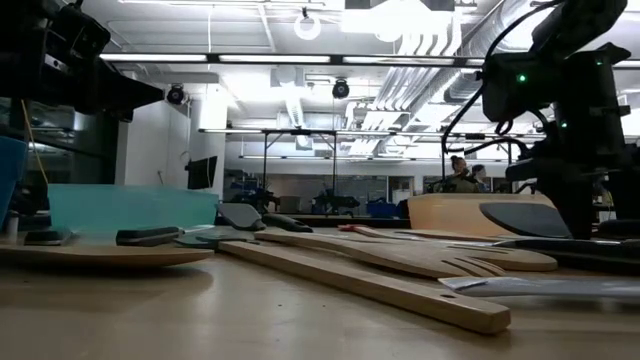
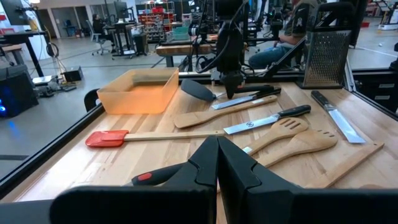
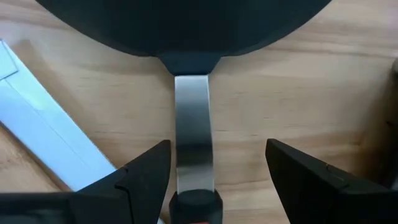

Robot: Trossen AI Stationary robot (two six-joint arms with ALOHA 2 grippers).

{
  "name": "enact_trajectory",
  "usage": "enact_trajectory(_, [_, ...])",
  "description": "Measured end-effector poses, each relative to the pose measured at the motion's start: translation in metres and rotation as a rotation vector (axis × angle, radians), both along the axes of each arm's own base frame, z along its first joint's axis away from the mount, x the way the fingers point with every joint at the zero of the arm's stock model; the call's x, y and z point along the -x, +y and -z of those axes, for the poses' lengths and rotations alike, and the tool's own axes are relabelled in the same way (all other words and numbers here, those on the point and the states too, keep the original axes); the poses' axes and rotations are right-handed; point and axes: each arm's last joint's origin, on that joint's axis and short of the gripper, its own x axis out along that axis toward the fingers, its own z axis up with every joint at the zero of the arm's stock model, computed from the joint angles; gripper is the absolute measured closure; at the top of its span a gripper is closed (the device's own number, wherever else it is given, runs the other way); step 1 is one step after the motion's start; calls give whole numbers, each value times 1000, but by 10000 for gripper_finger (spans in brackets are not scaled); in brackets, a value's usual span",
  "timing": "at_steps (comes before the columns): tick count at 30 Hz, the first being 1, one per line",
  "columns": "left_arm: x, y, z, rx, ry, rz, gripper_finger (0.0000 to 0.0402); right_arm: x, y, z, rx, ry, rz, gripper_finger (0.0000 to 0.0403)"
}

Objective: Pick & Place Kitchen Items
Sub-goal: Put the black wide spatula into the blue green bin

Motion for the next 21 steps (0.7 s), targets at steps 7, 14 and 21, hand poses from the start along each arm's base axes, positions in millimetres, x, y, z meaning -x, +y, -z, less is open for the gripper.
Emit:
enact_trajectory(7, [0,0,0,0,0,0,402,0,0,3,4,-22,-1,162])
enact_trajectory(14, [0,0,0,0,0,0,402,0,0,4,6,-30,0,235])
enact_trajectory(21, [0,0,0,0,0,0,402,-2,0,4,9,-41,-2,313])
